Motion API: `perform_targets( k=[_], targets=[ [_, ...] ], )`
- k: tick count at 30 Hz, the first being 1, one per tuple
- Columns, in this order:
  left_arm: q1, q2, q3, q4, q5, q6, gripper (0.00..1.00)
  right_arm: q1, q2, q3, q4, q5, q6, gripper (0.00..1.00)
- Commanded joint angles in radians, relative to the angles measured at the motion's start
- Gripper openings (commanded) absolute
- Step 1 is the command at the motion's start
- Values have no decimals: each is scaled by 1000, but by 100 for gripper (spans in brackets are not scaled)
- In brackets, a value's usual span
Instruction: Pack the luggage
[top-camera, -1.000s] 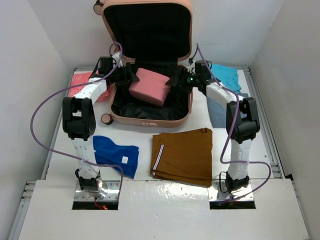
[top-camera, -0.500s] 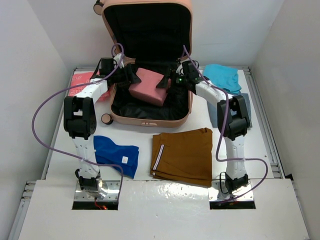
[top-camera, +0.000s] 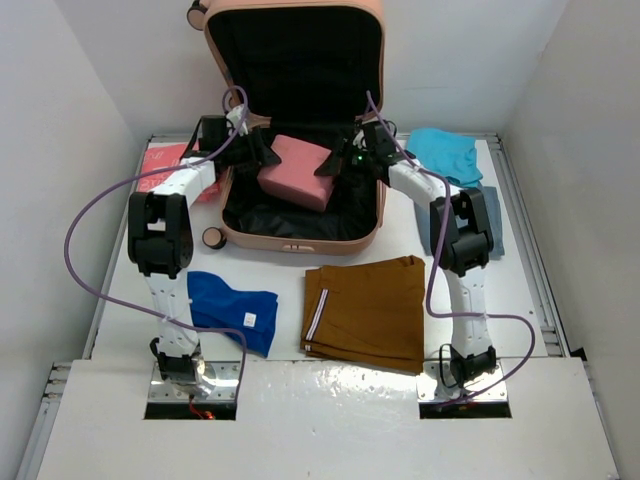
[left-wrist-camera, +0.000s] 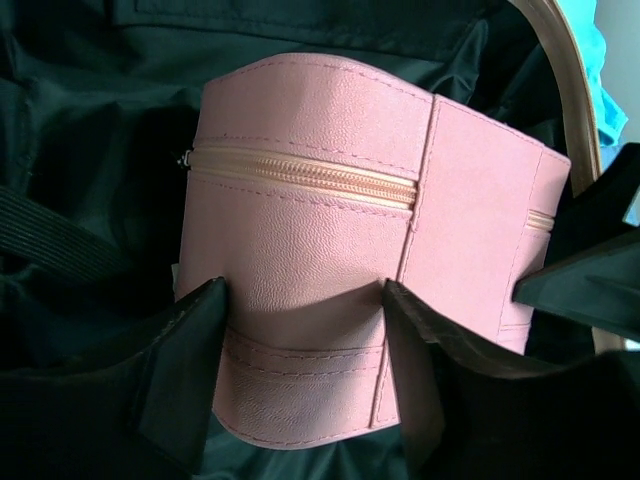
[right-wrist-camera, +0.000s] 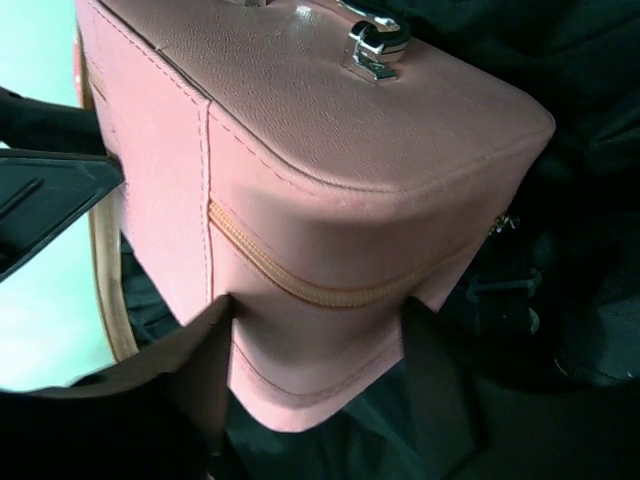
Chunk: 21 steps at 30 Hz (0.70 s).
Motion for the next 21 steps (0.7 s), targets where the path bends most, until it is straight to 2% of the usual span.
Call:
perform_targets(
  k=[1, 3, 6, 21],
  targets=[
    [-33, 21, -18, 18, 55, 4, 61, 17, 17, 11, 112, 7, 10, 54],
    [-33, 8, -29, 27, 64, 4, 56, 25, 20, 37, 158, -20, 10, 54],
    [-42, -22, -38, 54, 73, 4, 53, 31, 29, 80, 209, -36, 4, 53],
    [-42, -62, -9, 126, 29, -45, 53, 103, 161, 258, 312, -29, 6, 54]
  ],
)
